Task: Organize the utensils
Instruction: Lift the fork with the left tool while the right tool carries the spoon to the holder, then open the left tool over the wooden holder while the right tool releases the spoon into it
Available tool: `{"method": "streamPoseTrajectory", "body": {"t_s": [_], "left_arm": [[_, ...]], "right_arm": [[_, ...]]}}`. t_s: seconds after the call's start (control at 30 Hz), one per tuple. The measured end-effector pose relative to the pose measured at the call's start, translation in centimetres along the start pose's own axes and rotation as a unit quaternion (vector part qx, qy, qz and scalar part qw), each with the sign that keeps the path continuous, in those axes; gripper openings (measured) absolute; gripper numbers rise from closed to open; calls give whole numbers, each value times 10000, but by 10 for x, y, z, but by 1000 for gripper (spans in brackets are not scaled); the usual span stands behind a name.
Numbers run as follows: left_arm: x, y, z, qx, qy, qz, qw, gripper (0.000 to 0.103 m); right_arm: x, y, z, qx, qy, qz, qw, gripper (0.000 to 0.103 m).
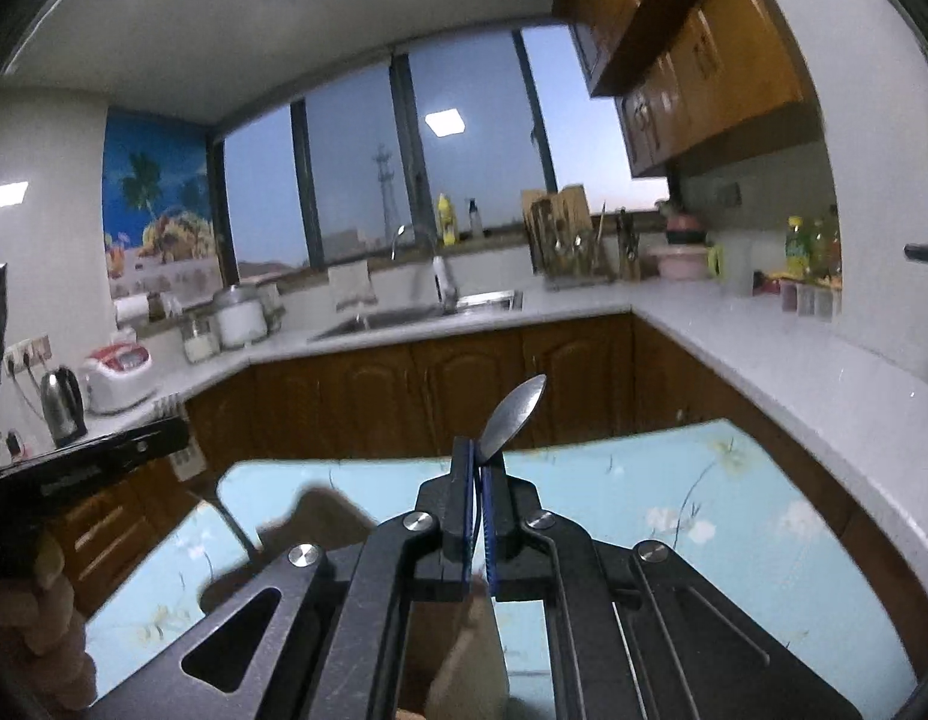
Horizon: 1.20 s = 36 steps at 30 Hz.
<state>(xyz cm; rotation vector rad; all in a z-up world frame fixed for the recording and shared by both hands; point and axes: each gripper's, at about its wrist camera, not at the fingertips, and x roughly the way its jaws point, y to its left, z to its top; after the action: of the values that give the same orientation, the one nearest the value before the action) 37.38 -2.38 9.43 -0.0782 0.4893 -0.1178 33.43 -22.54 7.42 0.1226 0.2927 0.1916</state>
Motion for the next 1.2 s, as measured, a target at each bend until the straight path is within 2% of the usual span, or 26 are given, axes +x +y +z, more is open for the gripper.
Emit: {"method": "streamPoseTrajectory", "body": {"t_s": [0.27,0.67,0.7,0.77,0.83,0.87,0.93,1.03,1.07,1.13,1.2], "left_arm": [[9,-14,-19,290,259,-231,9990,3],[9,-19,-20,279,372,-176,9988,5],[8,-19,-20,263,382,-172,9988,8],[5,-17,-18,216,365,-179,9989,22],[-1,-15,-17,183,287,-106,9994,40],[-4,-14,-16,168,264,-96,9995,42],[-10,-11,-16,100,254,-110,9996,55],[-21,-4,-20,18,221,-43,9997,61],[-25,-1,-21,-23,230,-37,9997,62],[-37,8,-26,-193,256,-5,9995,78],[-51,19,-33,-474,249,78,9985,91]], "right_arm": [[11,-10,-20,45,622,427,9971,4],[14,-20,-12,260,918,574,9938,9],[16,-22,-13,290,933,590,9935,9],[16,-25,-13,374,983,587,9927,11],[15,-28,-12,440,1010,503,9926,20],[13,-29,-13,483,1013,501,9924,26],[9,-33,-13,657,1021,521,9912,32],[-1,-41,-12,892,1012,532,9894,44],[-7,-45,-11,973,997,530,9888,51],[-17,-49,-10,1076,953,536,9882,60],[-31,-54,-11,1196,935,532,9870,84]]}}
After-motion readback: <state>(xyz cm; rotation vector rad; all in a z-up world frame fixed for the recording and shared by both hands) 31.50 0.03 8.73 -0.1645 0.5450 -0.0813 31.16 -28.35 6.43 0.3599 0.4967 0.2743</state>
